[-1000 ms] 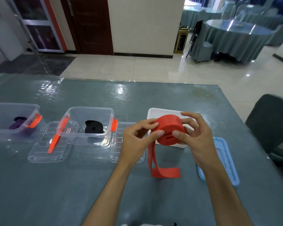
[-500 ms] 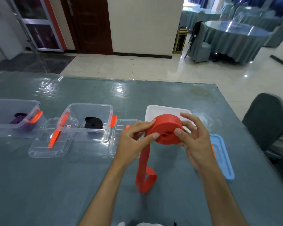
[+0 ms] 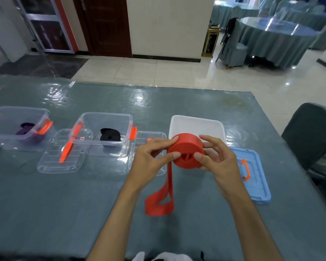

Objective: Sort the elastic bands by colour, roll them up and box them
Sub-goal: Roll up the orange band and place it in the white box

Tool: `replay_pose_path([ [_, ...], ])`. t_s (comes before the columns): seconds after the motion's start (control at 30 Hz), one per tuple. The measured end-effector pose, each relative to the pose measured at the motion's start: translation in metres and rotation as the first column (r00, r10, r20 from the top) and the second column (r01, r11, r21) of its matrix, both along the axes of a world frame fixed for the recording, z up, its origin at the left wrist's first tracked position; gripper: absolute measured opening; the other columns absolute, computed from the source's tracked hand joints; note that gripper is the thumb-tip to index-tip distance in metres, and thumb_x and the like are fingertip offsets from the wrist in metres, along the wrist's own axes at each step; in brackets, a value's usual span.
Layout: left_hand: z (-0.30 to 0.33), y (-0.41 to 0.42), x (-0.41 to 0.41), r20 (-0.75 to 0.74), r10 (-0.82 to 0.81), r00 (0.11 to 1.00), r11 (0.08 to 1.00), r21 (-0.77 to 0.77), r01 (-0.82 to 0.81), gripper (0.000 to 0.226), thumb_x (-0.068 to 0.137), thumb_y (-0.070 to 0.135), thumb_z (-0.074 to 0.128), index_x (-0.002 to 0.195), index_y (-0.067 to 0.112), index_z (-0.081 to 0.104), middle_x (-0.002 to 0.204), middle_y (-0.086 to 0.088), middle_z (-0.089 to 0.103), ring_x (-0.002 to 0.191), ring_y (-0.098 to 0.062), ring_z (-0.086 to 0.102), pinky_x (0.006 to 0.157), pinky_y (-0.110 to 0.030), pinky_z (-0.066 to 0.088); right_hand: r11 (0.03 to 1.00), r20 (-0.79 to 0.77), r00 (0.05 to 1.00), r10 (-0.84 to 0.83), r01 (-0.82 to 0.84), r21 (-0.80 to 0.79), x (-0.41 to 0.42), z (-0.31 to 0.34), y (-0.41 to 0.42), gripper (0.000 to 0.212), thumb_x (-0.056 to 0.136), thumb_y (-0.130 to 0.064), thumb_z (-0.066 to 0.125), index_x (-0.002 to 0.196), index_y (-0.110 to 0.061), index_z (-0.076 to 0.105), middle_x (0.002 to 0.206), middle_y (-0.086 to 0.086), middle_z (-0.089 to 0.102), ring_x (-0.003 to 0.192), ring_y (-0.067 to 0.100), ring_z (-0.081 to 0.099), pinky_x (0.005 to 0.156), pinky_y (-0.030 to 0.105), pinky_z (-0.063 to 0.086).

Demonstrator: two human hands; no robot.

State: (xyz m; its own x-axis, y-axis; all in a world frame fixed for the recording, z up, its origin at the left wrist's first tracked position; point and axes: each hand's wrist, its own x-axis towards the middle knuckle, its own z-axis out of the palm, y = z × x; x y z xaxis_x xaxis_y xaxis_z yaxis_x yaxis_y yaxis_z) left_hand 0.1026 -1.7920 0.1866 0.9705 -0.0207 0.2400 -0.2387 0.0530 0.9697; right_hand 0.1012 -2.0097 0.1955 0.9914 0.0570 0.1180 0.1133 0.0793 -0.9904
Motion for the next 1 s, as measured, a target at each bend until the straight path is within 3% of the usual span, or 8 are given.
replay_pose_path([
  [0.13, -0.002, 0.000, -0.002, -0.007, 0.043, 0.999, 0.999, -0.022, -0.043, 0.045, 0.077, 0.016, 0.093, 0.119, 0.016, 0.077, 0.115, -0.004, 0.079, 0.109, -0.024, 0.075, 0.100, -0.037, 0.059, 0.990, -0.075, 0.989, 0.131, -0.134, -0.037, -0.001, 0.001, -0.007, 0.053, 0.080, -0.032, 0.089, 0.129, -0.035, 0.068, 0.118, 0.000, 0.077, 0.104, 0.024, 0.078, 0.070, 0.033, 0.063],
  [0.27, -0.004, -0.003, -0.006, -0.101, 0.063, 0.993, 0.991, -0.114, -0.074, 0.036, 0.080, 0.012, 0.089, 0.114, 0.017, 0.078, 0.113, -0.005, 0.080, 0.108, -0.023, 0.077, 0.096, -0.037, 0.061, 0.999, -0.075, 0.996, 0.046, -0.043, 0.033, 0.004, 0.003, -0.003, 0.053, 0.073, -0.033, 0.094, 0.120, -0.029, 0.071, 0.116, 0.006, 0.078, 0.103, 0.031, 0.078, 0.067, 0.033, 0.063],
  [0.4, 0.001, 0.007, -0.007, -0.119, 0.003, 0.993, 0.996, -0.084, -0.013, 0.048, 0.074, 0.012, 0.091, 0.120, 0.017, 0.079, 0.114, -0.004, 0.080, 0.109, -0.023, 0.076, 0.098, -0.037, 0.060, 0.986, -0.109, 0.981, 0.162, -0.158, 0.047, 0.006, 0.000, -0.006, 0.063, 0.083, -0.023, 0.090, 0.138, -0.037, 0.062, 0.119, 0.007, 0.075, 0.109, 0.029, 0.076, 0.081, 0.043, 0.065],
  [0.5, 0.005, 0.005, -0.009, -0.088, 0.074, 0.993, 0.991, -0.103, -0.083, 0.046, 0.067, 0.014, 0.098, 0.109, 0.021, 0.081, 0.109, -0.003, 0.081, 0.104, -0.023, 0.077, 0.094, -0.035, 0.062, 0.959, -0.113, 0.958, 0.265, -0.274, -0.073, 0.009, 0.002, -0.011, 0.054, 0.082, -0.019, 0.089, 0.130, -0.031, 0.067, 0.121, 0.008, 0.077, 0.113, 0.027, 0.074, 0.094, 0.038, 0.061],
  [0.6, 0.005, -0.005, -0.010, -0.056, 0.097, 0.994, 0.989, -0.107, -0.102, 0.040, 0.065, 0.018, 0.098, 0.101, 0.020, 0.081, 0.106, -0.005, 0.080, 0.104, -0.024, 0.077, 0.095, -0.033, 0.060, 0.977, -0.123, 0.972, 0.198, -0.206, -0.055, 0.010, 0.005, -0.011, 0.048, 0.069, -0.027, 0.096, 0.110, -0.021, 0.070, 0.112, 0.009, 0.079, 0.103, 0.028, 0.077, 0.080, 0.035, 0.062],
  [0.7, 0.002, -0.008, -0.013, -0.065, 0.055, 0.996, 0.991, -0.115, -0.063, 0.034, 0.072, 0.007, 0.094, 0.102, 0.020, 0.082, 0.111, -0.002, 0.080, 0.111, -0.020, 0.075, 0.101, -0.031, 0.057, 0.996, -0.080, 0.994, 0.073, -0.077, -0.053, 0.010, 0.004, -0.011, 0.051, 0.059, -0.036, 0.097, 0.102, -0.026, 0.073, 0.105, 0.007, 0.080, 0.095, 0.027, 0.078, 0.069, 0.034, 0.063],
  [0.83, 0.003, -0.004, -0.014, -0.103, -0.053, 0.993, 0.997, -0.062, 0.047, 0.053, 0.076, 0.007, 0.089, 0.125, 0.021, 0.076, 0.121, -0.002, 0.078, 0.112, -0.022, 0.075, 0.101, -0.036, 0.059, 0.997, -0.082, 0.993, 0.081, -0.081, 0.001, 0.009, 0.000, -0.011, 0.062, 0.069, -0.032, 0.097, 0.124, -0.033, 0.069, 0.108, 0.009, 0.079, 0.098, 0.025, 0.078, 0.076, 0.041, 0.066],
  [1.0, 0.002, -0.010, -0.016, -0.082, 0.079, 0.993, 0.993, -0.085, -0.086, 0.048, 0.076, 0.004, 0.091, 0.120, 0.014, 0.075, 0.112, -0.003, 0.080, 0.105, -0.022, 0.077, 0.093, -0.034, 0.062, 0.975, -0.108, 0.974, 0.199, -0.209, -0.081, 0.009, 0.005, -0.018, 0.051, 0.077, -0.024, 0.094, 0.123, -0.027, 0.073, 0.115, 0.005, 0.079, 0.103, 0.023, 0.078, 0.079, 0.027, 0.062],
])
